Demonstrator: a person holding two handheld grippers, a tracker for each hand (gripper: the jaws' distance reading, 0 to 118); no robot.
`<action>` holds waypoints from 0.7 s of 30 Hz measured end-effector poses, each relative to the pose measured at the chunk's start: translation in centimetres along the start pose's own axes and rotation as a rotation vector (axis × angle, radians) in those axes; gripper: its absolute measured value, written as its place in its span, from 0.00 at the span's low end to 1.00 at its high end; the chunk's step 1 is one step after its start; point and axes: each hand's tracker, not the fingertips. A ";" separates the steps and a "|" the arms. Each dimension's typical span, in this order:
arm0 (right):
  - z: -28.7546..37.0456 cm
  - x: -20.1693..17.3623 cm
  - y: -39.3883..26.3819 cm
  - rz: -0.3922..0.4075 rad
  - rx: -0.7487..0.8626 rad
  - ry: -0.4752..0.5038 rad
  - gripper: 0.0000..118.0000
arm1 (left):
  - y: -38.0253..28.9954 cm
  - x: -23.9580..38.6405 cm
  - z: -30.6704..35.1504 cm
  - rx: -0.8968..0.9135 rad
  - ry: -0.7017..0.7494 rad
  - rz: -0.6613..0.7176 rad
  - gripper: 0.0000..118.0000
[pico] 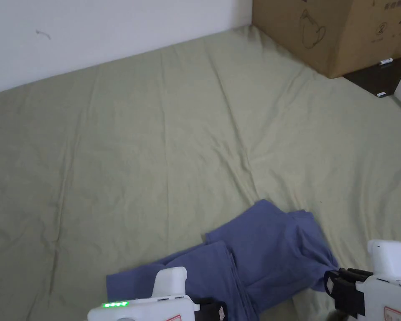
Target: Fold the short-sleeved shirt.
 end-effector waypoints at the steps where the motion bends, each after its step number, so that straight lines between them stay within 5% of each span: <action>1: -0.1 -0.2 0.1 0.006 -0.006 -0.006 0.02 | 0.0 -0.4 1.1 0.010 -0.013 0.012 0.10; 5: -0.2 -0.9 0.5 0.035 -0.013 -0.015 0.02 | -0.2 -4.0 6.2 0.151 -0.070 0.141 0.11; 6: -0.2 -1.3 0.7 0.043 -0.014 -0.012 0.02 | -0.4 -5.4 7.7 0.180 -0.088 0.191 0.20; 9: -0.5 -2.4 1.0 0.076 -0.028 -0.008 0.02 | -2.2 -10.1 11.5 0.249 -0.141 0.332 0.97; 19: -1.4 -6.5 1.8 0.185 -0.056 -0.014 0.02 | -5.8 -18.4 9.7 0.271 -0.218 0.530 0.99; 21: -1.4 -7.0 1.9 0.202 -0.054 -0.020 0.02 | -5.2 -18.6 8.8 0.341 -0.358 0.525 1.00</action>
